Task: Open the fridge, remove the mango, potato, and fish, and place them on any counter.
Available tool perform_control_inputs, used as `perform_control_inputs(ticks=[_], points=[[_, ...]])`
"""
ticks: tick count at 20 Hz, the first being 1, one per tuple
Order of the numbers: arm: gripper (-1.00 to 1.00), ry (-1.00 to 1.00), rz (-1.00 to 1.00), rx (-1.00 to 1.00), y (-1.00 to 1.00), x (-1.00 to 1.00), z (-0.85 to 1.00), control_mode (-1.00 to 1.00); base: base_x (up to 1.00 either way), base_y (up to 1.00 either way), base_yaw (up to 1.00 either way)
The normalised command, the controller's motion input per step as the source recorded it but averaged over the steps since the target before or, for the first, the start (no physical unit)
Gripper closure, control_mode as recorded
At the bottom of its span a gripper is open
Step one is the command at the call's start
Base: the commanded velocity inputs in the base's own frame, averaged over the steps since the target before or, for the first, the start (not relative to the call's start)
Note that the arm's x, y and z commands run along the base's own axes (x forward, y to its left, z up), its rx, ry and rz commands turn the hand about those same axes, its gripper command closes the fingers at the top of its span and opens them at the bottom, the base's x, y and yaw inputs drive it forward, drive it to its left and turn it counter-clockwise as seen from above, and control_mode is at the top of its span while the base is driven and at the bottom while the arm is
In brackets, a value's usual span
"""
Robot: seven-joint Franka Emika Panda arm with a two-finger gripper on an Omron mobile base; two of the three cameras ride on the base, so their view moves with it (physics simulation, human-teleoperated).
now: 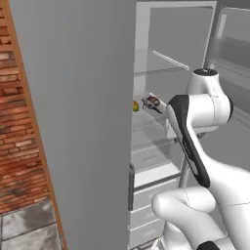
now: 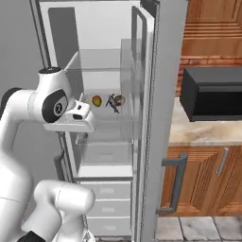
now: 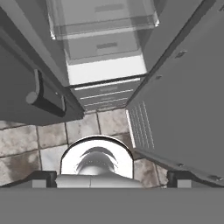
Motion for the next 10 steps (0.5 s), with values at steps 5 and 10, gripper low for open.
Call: perform_control_inputs(ticks=[5,10], points=[[-1.0,0.0,0.0,0.0,0.0,0.0,0.0,1.0,0.34,-0.31,0.47],[-1.0,0.0,0.0,0.0,0.0,0.0,0.0,1.0,0.53,-0.67,0.18]])
